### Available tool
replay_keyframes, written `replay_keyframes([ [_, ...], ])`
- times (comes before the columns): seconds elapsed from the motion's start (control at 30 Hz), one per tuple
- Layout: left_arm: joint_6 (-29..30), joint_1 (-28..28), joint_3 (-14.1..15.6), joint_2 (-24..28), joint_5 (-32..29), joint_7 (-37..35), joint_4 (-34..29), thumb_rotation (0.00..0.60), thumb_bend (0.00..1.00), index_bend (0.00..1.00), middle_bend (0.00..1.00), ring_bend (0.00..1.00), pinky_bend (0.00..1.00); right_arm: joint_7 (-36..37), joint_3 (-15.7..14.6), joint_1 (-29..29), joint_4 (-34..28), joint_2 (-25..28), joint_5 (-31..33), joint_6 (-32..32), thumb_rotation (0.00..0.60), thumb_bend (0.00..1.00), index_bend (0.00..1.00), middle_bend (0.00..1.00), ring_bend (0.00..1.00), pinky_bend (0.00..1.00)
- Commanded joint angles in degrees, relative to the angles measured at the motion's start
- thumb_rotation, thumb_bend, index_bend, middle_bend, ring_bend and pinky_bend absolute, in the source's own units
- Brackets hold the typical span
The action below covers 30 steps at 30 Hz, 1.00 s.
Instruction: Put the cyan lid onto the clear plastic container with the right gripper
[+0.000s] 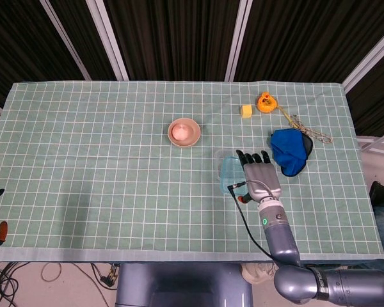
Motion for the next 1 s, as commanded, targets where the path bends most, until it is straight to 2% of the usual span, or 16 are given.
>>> replay_keyframes([
  [0.03, -0.12, -0.01, -0.02, -0.03, -0.18, 0.27, -0.05, 0.600, 0.52, 0.09, 0.00, 0.00, 0.00, -0.99, 1.82, 3.32, 3.86, 1.74, 4.94, -4.00, 0.600, 0.19, 0.01, 0.50, 0.15, 0.00],
  [0.27, -0.36, -0.07, -0.18, -0.11, -0.68, 0.54, -0.21, 0.600, 0.52, 0.09, 0.00, 0.00, 0.00, -0.80, 1.96, 7.57, 9.44, 2.48, 9.49, -9.42, 0.600, 0.19, 0.01, 0.50, 0.15, 0.00],
  [0.43, -0.41, -0.08, -0.25, -0.16, -0.87, 0.72, -0.29, 0.600, 0.52, 0.09, 0.00, 0.00, 0.00, 0.63, 0.77, 9.59, 13.25, 1.96, 10.81, -13.52, 0.600, 0.19, 0.01, 0.50, 0.15, 0.00],
  [0.67, -0.43, -0.05, -0.40, -0.28, -1.35, 1.24, -0.51, 0.600, 0.52, 0.09, 0.00, 0.00, 0.00, 3.84, -1.85, 10.85, 16.96, 2.06, 8.73, -19.67, 0.600, 0.19, 0.01, 0.50, 0.15, 0.00],
  [1.0, -0.25, 0.04, -0.55, -0.49, -1.64, 2.07, -0.64, 0.600, 0.52, 0.09, 0.00, 0.00, 0.00, 9.66, -6.60, 11.62, 23.26, 3.10, 1.55, -29.98, 0.600, 0.19, 0.01, 0.50, 0.15, 0.00],
])
